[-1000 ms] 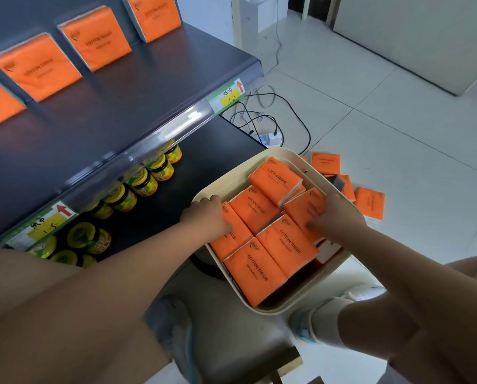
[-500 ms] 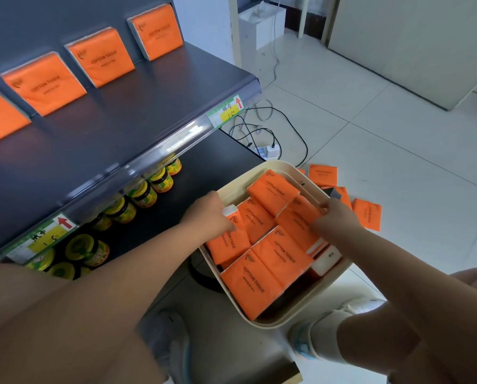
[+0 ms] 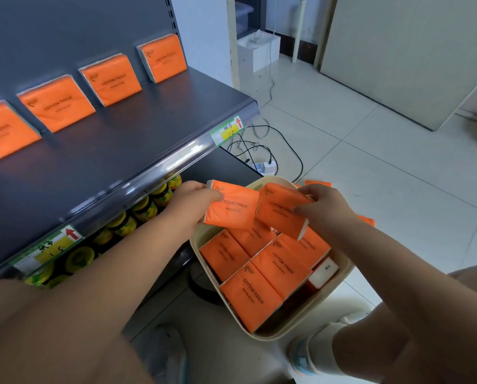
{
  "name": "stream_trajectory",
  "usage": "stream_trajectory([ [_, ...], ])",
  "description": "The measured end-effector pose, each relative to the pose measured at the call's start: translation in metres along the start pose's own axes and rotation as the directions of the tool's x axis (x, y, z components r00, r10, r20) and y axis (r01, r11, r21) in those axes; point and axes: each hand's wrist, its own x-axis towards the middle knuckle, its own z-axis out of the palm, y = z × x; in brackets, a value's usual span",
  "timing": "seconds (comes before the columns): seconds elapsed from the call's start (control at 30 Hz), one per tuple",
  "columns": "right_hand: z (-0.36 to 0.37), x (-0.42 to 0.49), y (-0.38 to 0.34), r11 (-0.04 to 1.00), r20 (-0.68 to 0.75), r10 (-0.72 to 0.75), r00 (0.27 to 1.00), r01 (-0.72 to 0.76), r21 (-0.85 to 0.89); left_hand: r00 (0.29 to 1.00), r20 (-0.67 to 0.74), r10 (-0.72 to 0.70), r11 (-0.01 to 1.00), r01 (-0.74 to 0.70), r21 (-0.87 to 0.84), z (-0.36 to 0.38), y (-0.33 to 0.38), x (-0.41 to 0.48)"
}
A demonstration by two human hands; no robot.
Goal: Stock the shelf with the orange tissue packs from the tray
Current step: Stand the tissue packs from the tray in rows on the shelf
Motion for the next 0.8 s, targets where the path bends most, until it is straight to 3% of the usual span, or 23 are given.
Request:
stream_trajectory([
  [0.17,-0.005,-0.007,-0.028,0.982,0.015,-0.094,0.995,0.091,0.163,0.998,-0.005,0.056,0.994,-0.056,-0.092,-0.024,0.021,-0.012],
  [0.37,-0.006,-0.012,-0.054,0.943,0.007,-0.109,0.994,0.101,0.318,0.992,-0.057,0.113,0.975,-0.121,-0.184,-0.054,0.036,-0.024],
  [0.8,0.031,-0.034,-0.114,0.903,0.123,-0.246,0.962,0.181,0.389,0.974,-0.097,0.204,0.905,-0.225,-0.360,-0.123,0.042,-0.081],
])
